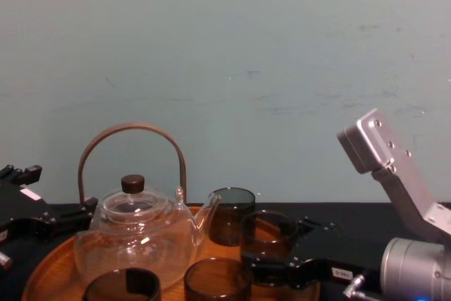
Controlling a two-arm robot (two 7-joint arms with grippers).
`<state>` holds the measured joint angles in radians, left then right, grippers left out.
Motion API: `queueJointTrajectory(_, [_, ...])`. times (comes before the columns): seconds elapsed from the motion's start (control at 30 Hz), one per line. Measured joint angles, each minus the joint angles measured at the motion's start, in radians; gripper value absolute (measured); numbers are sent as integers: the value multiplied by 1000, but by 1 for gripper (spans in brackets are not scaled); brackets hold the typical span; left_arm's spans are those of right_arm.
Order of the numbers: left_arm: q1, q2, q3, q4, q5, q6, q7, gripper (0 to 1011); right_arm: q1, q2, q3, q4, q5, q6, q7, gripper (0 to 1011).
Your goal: Pick up the glass from the table and place it on the tray.
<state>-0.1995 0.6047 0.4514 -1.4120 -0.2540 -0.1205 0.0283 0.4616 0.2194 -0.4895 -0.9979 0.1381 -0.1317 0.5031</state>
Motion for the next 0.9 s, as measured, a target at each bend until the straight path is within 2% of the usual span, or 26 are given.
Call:
queueJointTrajectory(0.53, [0, 0, 0, 0, 0, 0, 0, 1010, 16, -21, 6, 66, 0, -37, -1, 916])
queueJointTrajectory(0.9, [0, 0, 0, 0, 0, 0, 0, 1009, 25, -31, 4, 89, -8, -48, 1, 916])
